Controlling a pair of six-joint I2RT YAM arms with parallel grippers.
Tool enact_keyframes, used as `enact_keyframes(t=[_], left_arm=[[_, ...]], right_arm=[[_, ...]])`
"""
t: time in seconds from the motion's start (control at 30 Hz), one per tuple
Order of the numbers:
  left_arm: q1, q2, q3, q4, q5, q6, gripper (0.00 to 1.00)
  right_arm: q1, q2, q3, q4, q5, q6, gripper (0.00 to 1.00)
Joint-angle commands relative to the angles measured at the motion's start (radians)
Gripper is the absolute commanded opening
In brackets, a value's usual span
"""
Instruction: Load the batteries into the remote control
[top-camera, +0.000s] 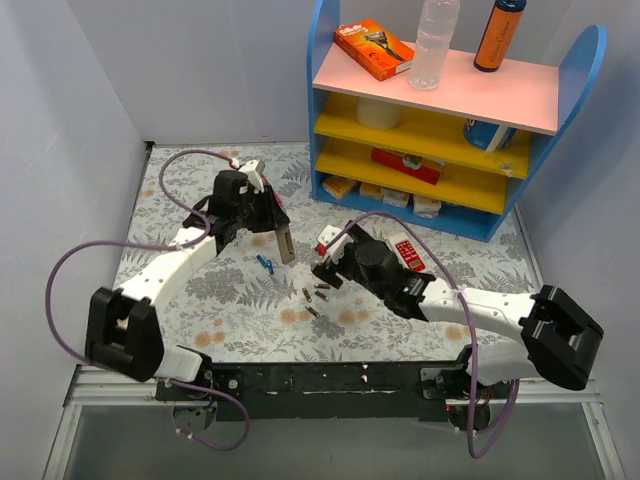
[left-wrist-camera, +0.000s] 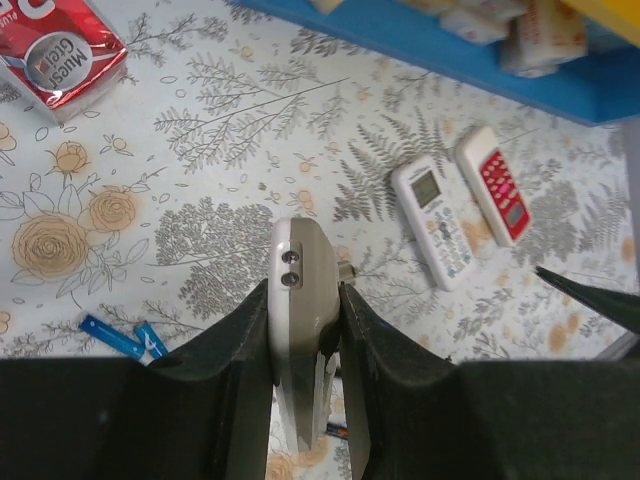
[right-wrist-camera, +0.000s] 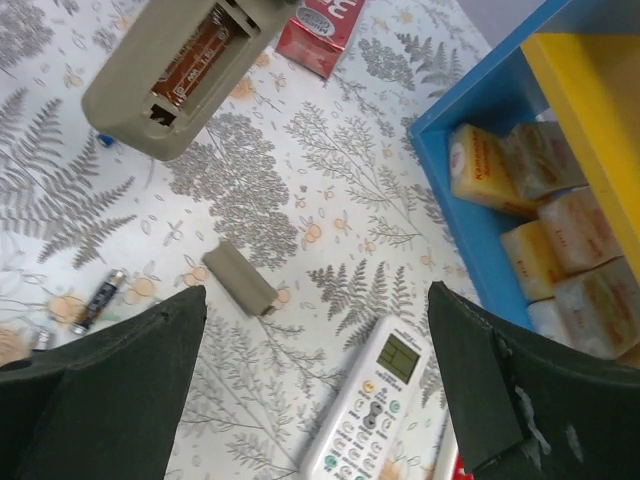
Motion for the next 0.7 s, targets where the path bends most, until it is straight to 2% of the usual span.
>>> enact_keyframes(t=[0.0, 0.23, 0.27, 0.43, 0.5, 0.53, 0.6, 0.67], left_arm=[[0.018, -0.228, -0.122, 0.083, 0.043, -0.041, 0.0], [0.107, -0.557, -0.331, 0.156, 0.069, -0.099, 0.0], [0.113, -0.579, -0.341, 0.152, 0.064, -0.099, 0.0], [0.113, -0.683, -0.403, 0.163, 0.098, -0.099, 0.0], [0.113, -0.688, -0.411, 0.161, 0.132, -0.084, 0.0], [0.113, -0.69, -0.408, 0.157, 0.147, -0.075, 0.0], [0.108, -0.693, -0.398, 0.144, 0.17, -0.046, 0.0], [0.092, -0.711, -0.391, 0.118, 0.152, -0.023, 0.0]], right_arm=[[-0.01, -0.036, 0.184, -0.526, -0.019, 0.306, 0.97], [-0.021, 0.094, 0.422, -0.892, -0.118, 0.486, 0.86], [-0.021, 0.111, 0.434, -0.902, -0.17, 0.492, 0.84], [-0.021, 0.217, 0.471, -0.939, -0.235, 0.535, 0.69], [-0.019, 0.236, 0.483, -0.933, -0.27, 0.541, 0.64], [-0.019, 0.249, 0.486, -0.928, -0.284, 0.544, 0.58], [-0.019, 0.271, 0.495, -0.911, -0.3, 0.564, 0.54], [-0.014, 0.288, 0.508, -0.902, -0.304, 0.593, 0.47]])
